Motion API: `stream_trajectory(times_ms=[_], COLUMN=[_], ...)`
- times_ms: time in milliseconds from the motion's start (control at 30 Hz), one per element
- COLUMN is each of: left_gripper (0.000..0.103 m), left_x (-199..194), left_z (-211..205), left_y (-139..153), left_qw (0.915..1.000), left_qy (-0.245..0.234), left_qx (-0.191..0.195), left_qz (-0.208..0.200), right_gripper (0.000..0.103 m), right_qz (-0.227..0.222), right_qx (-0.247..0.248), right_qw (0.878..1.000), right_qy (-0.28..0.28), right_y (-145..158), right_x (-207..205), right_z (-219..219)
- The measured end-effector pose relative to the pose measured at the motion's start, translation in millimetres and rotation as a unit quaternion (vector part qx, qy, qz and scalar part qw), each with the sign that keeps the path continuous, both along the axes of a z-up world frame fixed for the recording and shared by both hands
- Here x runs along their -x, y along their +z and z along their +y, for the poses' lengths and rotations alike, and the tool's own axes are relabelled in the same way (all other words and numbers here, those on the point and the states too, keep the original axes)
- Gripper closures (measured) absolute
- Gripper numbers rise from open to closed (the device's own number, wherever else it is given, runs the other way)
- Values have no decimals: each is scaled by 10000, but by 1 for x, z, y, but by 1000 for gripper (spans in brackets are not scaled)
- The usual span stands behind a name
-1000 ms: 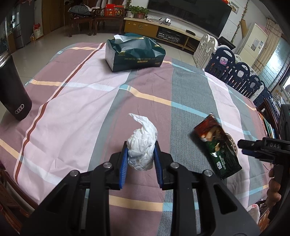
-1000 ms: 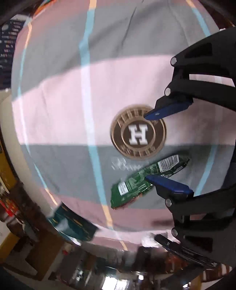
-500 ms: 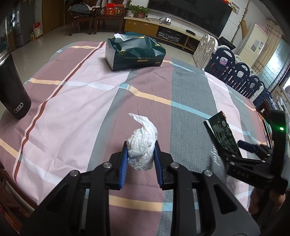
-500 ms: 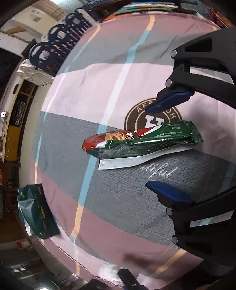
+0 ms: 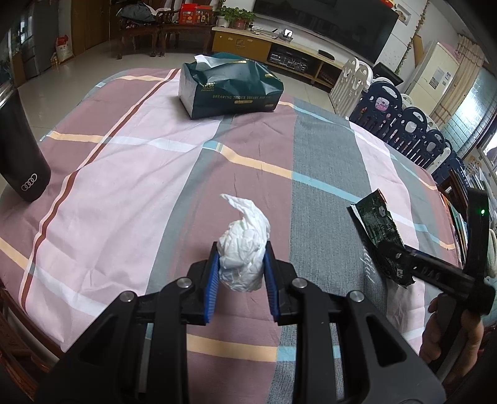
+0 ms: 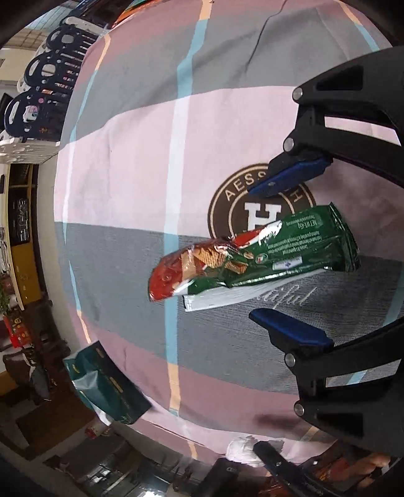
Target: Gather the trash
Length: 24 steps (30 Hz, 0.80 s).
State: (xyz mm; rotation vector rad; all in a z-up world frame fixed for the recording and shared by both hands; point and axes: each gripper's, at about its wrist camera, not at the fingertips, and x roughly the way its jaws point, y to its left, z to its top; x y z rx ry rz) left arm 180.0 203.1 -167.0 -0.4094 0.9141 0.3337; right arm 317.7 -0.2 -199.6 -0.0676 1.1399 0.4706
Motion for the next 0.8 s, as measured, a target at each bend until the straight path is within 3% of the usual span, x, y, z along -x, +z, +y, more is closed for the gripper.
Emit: stream_trajectory(times_ms=[33, 67, 167, 267, 367, 433, 633, 800], left_gripper=[76, 76, 76, 76, 76, 76, 76, 76], left_x=[0, 0, 0, 1, 4, 6, 27, 54], left_z=[0, 0, -1, -1, -5, -11, -74, -142], left_y=[0, 0, 1, 1, 7, 13, 58, 84], left_qw=[10000, 10000, 10000, 10000, 9997, 9999, 9951, 9844], left_qy=[-2, -5, -15, -12, -6, -95, -781, -1568], left_qx=[-6, -16, -36, -74, -225, -104, -416, -503], left_qz=[-2, -6, -8, -11, -44, -59, -438, -619], right_gripper=[55, 56, 75, 90, 92, 92, 92, 92], right_qz=[6, -20, -153, -507, -958, -1205, -1451, -1387], right_qx=[64, 138, 196, 670, 1086, 1208, 968, 770], right_qw=[10000, 9999, 9994, 9958, 9885, 9847, 9846, 9852], right_qy=[60, 85, 245, 371, 427, 368, -104, -644], right_y=[-3, -6, -4, 5, 21, 37, 90, 122], right_x=[2, 5, 14, 27, 47, 63, 115, 172], right_z=[3, 7, 13, 22, 23, 13, -53, -128])
